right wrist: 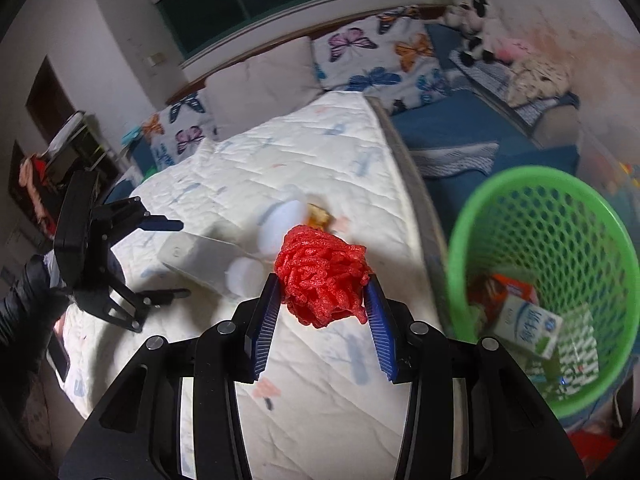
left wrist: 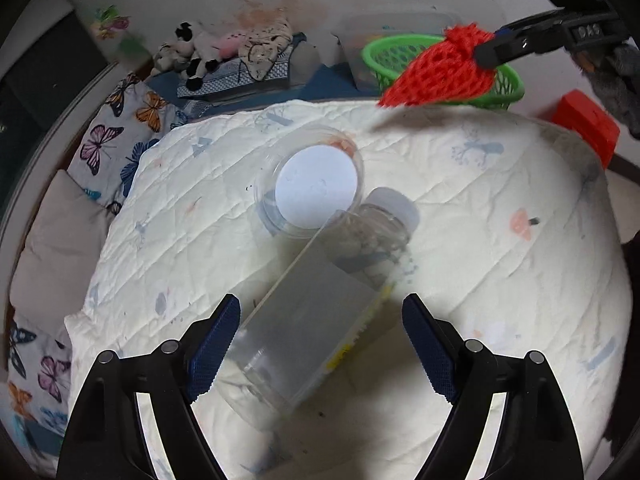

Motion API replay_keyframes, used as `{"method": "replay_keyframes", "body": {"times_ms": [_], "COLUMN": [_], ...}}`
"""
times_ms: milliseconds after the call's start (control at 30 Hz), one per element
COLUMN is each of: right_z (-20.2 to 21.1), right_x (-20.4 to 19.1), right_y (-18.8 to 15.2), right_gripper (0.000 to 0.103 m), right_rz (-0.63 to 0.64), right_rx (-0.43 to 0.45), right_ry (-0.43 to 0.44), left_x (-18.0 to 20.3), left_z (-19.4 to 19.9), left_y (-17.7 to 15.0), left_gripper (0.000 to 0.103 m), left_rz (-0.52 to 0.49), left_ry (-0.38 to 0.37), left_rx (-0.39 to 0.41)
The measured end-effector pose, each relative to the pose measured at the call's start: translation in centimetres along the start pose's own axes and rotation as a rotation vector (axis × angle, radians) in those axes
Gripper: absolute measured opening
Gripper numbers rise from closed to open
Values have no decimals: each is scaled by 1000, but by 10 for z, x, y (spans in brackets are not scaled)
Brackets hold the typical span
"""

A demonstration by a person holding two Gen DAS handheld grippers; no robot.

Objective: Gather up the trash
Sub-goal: 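Grasp the red mesh ball with the right tool while the left tool closes around the clear bottle, then carry the red mesh ball over the basket and open the right tool while the left tool lifts the bottle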

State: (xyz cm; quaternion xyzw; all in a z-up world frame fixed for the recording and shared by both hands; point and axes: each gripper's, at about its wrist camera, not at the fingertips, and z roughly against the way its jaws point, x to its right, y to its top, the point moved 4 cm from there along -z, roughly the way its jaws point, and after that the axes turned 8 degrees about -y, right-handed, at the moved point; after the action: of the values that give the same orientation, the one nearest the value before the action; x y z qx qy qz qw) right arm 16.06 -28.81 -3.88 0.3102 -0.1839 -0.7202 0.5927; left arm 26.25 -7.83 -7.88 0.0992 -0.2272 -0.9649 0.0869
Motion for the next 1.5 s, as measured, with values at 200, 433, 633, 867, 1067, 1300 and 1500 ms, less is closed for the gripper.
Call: {"method": "replay_keyframes", "body": {"times_ms": [200,433,633,867,1067,1300,1500], "right_z": [4,6,11,21,24,27,25], "right_x": [30,54,67,79,98,126,147], "right_y": [-14,-21,-21,-22,-26,-28,-30], "right_gripper": [44,44,44,44,44,44,46], "right_rz": [-103,-168,-195,-198,-211,-213,-213], "right_rx": [-8,-15,-1,25,38,50,38], "right_ry": [-24,-61,-77,-111,-159,-231,-269], "left_x": [-4,-3,0,17,32,47,66], "left_z": [-16,-35,-33,-23,-21,-14,0], "left_y": [4,6,3,4,3,1,14], "left_gripper": [80,75,72,62,61,60,59], "left_rz": [-63,-92,-51,55,180,322,381], "left_ry": [-64,-136,-123,-98,-19,19,14], "left_rx": [-37,-83,-72,-44,-33,-3,50]}}
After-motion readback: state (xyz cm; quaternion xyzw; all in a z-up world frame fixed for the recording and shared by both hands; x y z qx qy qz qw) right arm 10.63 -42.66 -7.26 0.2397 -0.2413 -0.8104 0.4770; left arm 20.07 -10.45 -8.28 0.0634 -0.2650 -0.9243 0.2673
